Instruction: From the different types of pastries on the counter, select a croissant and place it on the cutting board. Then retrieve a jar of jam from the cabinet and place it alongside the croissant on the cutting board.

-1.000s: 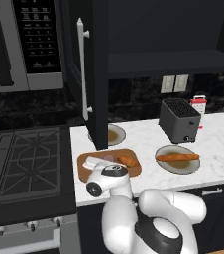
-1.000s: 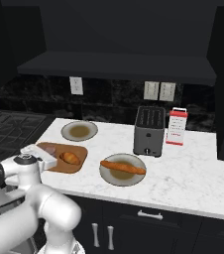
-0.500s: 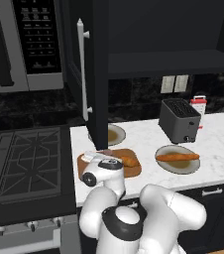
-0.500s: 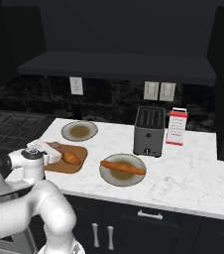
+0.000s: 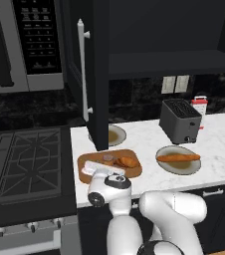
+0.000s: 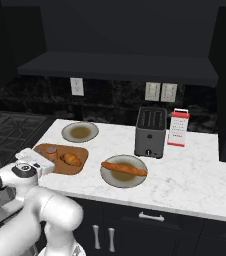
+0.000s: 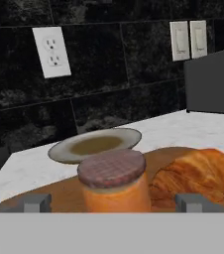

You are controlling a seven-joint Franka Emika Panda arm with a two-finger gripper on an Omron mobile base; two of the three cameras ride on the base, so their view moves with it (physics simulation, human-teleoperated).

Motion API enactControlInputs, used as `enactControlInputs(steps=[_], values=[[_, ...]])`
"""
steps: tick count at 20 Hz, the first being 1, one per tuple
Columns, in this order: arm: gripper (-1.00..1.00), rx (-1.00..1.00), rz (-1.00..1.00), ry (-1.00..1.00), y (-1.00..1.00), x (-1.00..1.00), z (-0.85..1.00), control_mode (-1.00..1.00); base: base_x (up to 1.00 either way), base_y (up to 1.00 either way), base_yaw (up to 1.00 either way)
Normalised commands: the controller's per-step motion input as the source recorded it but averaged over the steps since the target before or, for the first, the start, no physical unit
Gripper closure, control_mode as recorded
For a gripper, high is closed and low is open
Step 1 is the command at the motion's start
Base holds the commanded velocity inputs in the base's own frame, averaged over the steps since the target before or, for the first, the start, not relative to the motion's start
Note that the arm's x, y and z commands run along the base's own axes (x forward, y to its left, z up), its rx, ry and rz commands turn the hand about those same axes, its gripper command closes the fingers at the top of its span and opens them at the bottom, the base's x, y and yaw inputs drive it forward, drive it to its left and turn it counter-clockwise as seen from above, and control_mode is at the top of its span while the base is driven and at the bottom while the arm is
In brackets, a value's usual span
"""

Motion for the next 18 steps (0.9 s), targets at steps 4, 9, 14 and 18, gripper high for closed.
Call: enactControlInputs(steps=[4,9,14,18], values=[[-1.00,0.01,0.00,-0.02,0.76,-1.00,0.08,-1.00,0.00,0.00,0.00],[-1.00,0.02,0.00,-0.06,0.84,-1.00,0.24,-1.00,0.00,0.00,0.00],[-1.00,0.01,0.00,-0.06,0.87,-1.00,0.10,-1.00,0.00,0.00,0.00],[-1.00,0.01,0.00,-0.05,0.90,-1.00,0.01,-1.00,0.00,0.00,0.00]])
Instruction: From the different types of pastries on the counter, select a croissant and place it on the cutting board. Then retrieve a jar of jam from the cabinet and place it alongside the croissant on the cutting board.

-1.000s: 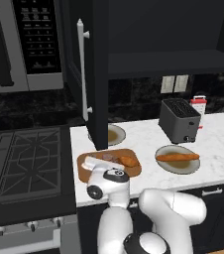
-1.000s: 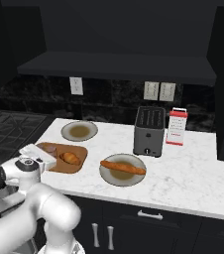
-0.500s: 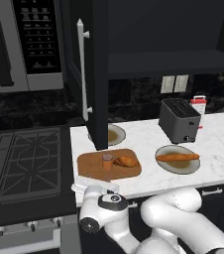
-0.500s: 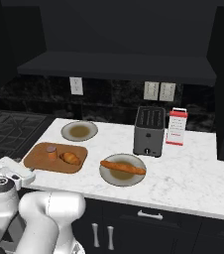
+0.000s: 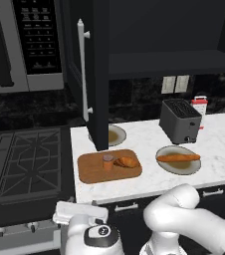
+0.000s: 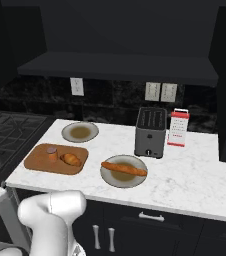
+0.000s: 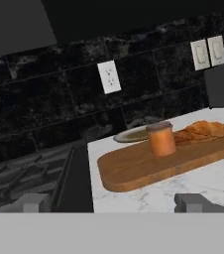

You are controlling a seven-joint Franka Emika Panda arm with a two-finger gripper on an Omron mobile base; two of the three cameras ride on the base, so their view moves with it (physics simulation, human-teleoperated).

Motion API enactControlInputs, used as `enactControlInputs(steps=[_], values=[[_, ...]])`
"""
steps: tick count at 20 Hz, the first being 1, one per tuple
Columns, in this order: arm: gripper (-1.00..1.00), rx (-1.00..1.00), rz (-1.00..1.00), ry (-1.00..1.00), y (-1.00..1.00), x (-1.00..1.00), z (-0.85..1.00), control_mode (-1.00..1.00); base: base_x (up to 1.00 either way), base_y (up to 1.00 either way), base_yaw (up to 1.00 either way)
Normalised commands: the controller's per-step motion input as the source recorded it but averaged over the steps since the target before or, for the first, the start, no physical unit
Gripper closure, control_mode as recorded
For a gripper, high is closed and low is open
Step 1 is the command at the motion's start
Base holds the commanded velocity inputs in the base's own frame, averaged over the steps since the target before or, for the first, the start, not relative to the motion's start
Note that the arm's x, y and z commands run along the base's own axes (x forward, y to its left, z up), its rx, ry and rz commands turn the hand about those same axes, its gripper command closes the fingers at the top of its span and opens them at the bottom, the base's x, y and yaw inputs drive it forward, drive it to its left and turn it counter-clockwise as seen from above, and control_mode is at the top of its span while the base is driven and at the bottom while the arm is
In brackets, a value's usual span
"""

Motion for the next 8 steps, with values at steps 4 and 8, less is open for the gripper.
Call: enactControlInputs(steps=[4,8], values=[[-1.00,0.00,0.00,-0.03,0.95,-1.00,0.00,-1.00,0.00,0.00,0.00],[-1.00,0.00,0.00,-0.01,0.99,-1.00,0.00,-1.00,0.00,0.00,0.00]])
